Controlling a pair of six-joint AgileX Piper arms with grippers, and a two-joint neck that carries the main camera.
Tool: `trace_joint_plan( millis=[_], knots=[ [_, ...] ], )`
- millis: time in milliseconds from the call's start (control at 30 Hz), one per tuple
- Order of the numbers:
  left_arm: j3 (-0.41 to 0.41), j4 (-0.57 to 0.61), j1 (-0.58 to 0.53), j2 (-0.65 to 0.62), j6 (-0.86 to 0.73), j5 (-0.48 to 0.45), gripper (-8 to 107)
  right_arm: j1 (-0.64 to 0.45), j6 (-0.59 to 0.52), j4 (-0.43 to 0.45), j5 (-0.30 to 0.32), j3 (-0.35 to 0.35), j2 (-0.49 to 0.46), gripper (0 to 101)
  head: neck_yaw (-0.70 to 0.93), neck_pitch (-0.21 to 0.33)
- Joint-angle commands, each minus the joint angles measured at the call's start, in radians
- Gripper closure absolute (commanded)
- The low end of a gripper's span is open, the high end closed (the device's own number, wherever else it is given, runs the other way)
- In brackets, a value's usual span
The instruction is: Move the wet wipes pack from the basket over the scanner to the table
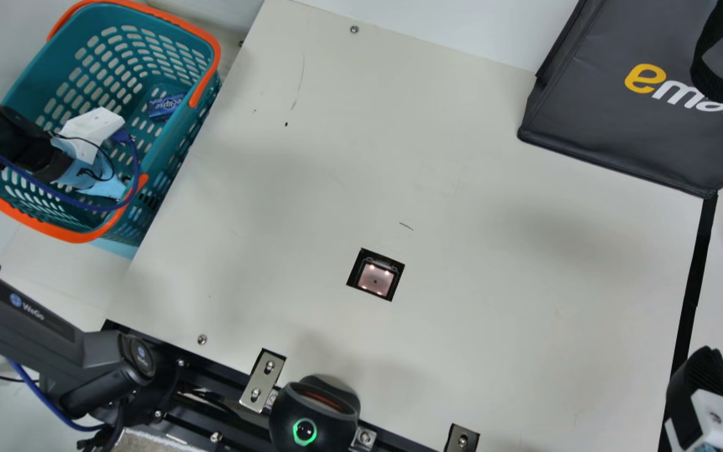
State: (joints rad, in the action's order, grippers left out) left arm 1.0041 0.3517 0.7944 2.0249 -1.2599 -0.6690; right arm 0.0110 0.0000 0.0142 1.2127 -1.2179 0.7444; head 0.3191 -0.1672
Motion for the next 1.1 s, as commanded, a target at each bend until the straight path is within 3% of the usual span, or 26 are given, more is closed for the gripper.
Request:
trace_joint_plan(
  millis=[0,633,1067],
  knots=[
    [0.004,-0.004,-0.003,0.009,0.009,-0.016,9,0.0,0.0,0.0,0.0,0.0,0.0,6,0.002,0.029],
    [0.028,-0.044,-0.03,0.105,0.089,-0.026,9,0.0,0.0,0.0,0.0,0.0,0.0,6,0.002,0.029],
    [0.011,-0.021,-0.028,0.114,0.139,-0.028,96,0.0,0.0,0.0,-0.001,0.0,0.0,6,0.002,0.029]
  ],
)
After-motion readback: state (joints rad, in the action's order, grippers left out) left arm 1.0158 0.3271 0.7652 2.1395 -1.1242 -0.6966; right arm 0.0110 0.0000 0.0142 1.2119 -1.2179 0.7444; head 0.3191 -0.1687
